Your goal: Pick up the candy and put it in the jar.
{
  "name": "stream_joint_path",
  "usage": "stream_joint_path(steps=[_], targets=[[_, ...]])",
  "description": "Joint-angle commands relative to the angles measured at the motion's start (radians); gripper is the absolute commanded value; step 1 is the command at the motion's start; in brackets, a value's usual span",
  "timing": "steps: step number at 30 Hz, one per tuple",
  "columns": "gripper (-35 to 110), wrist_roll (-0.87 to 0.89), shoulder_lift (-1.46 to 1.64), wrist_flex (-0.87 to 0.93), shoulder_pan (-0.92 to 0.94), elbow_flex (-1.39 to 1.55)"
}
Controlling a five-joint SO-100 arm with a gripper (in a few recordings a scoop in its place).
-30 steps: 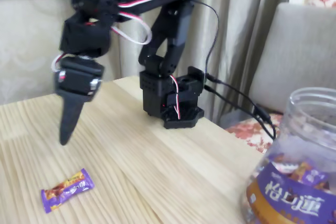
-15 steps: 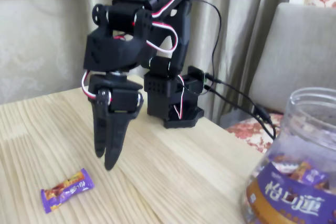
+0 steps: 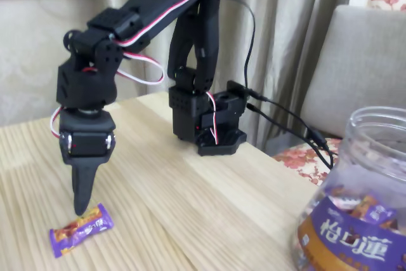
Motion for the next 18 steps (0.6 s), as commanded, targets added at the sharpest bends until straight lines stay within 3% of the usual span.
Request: stream_joint_path(steps=[1,11,18], targets=[[35,0.049,-0.005,-0.002,-0.044,-0.110],[35,0.164,-0.046,0.037,-0.126,-0.204],[35,0.179,-0.020,-0.031,-0.121,-0.086]])
